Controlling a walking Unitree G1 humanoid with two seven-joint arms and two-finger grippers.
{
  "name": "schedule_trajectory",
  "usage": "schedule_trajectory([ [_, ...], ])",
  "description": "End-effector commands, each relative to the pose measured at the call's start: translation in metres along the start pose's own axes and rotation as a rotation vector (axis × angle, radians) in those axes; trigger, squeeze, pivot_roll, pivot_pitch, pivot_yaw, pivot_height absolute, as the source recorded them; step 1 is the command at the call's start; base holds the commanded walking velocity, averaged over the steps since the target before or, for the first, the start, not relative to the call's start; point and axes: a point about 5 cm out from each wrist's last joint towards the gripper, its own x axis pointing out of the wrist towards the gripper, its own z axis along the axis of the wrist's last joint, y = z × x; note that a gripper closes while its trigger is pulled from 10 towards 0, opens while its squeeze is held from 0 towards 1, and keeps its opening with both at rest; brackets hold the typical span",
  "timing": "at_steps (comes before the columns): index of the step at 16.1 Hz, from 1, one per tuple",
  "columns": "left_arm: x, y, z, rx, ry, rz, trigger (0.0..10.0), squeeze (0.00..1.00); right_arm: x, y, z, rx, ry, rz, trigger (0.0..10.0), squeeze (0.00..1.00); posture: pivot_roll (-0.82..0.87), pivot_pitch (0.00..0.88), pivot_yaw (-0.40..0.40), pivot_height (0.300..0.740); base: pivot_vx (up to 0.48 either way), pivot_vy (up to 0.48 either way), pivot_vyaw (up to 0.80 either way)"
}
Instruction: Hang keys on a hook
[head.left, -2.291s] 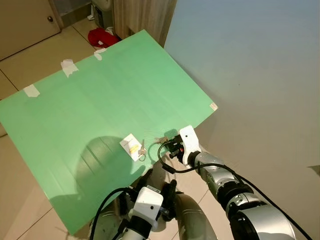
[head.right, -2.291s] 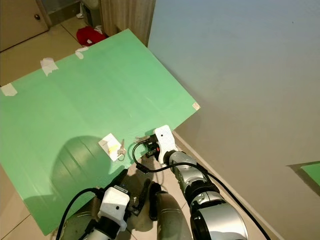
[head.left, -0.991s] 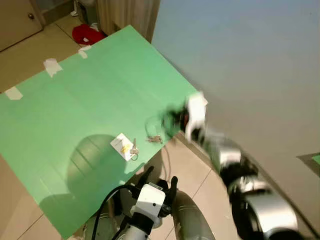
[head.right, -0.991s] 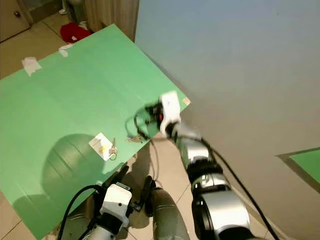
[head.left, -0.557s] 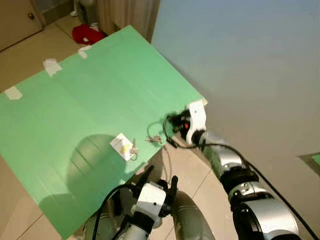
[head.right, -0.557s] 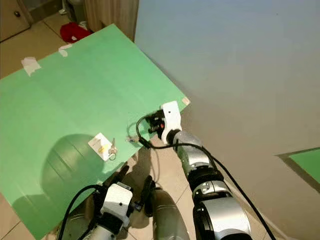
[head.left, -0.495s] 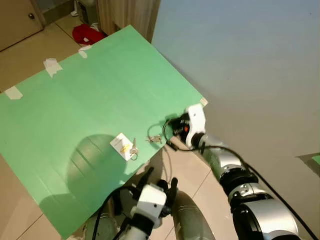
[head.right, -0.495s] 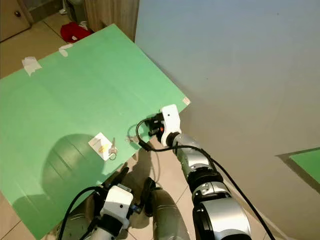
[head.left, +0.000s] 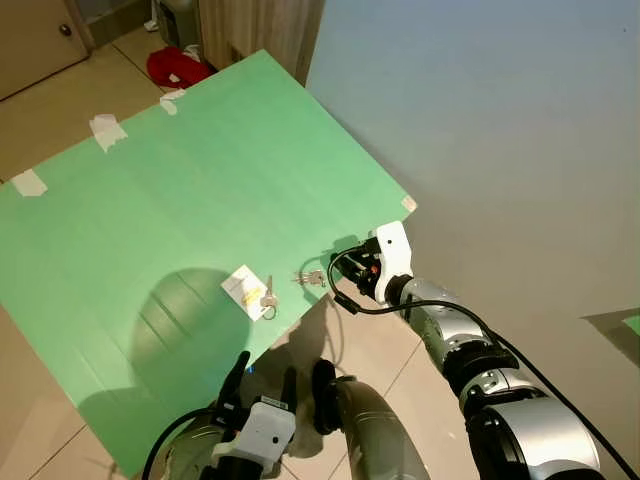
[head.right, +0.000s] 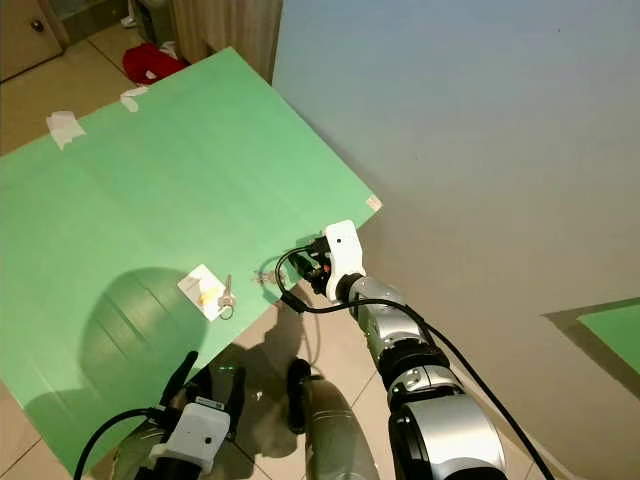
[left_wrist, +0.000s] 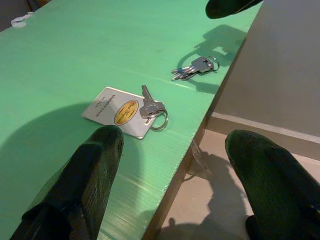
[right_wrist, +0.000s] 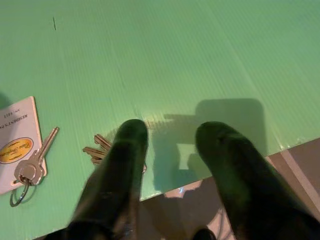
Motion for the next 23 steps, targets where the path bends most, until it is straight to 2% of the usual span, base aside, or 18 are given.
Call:
schedule_trajectory([
  [1,-0.007,-0.011,-0.003,-0.019,0.021,-0.016,10.0,0.0,-0.007,-0.006,-0.016,0.007,0.05,-0.016,10.0,1.0,-0.11,0.395,-0.247,0.74,0.0,0.0,0.0],
  [4,-0.007,-0.014,-0.003,-0.026,0.017,-0.01,10.0,0.0,-0.011,-0.004,-0.028,-0.003,0.094,0.005,10.0,1.0,-0.12,0.395,-0.246,0.74,0.0,0.0,0.0],
  [5,-0.006,-0.015,-0.003,-0.028,0.013,-0.008,10.0,0.0,-0.011,-0.002,-0.033,-0.017,0.122,0.015,10.0,0.96,-0.12,0.395,-0.246,0.74,0.0,0.0,0.0],
  [6,-0.005,-0.015,-0.003,-0.032,0.01,-0.007,10.0,0.0,-0.011,0.001,-0.038,-0.011,0.147,0.023,10.0,0.0,-0.12,0.396,-0.245,0.74,0.0,0.0,0.0],
  [12,-0.006,-0.018,0.003,-0.053,-0.003,-0.002,10.0,0.0,-0.006,0.014,-0.047,0.137,0.174,0.034,10.0,0.0,-0.12,0.421,-0.26,0.74,0.0,0.0,0.0],
  [17,-0.01,-0.024,0.01,-0.073,-0.014,-0.011,10.0,0.0,-0.003,0.018,-0.049,0.115,0.187,0.026,10.0,0.0,-0.11,0.445,-0.27,0.74,0.0,0.0,0.0],
  [23,-0.017,-0.028,0.015,-0.078,-0.012,-0.021,10.0,0.0,0.001,0.018,-0.041,0.14,0.164,-0.003,10.0,0.0,-0.1,0.467,-0.274,0.74,0.0,0.0,0.0],
])
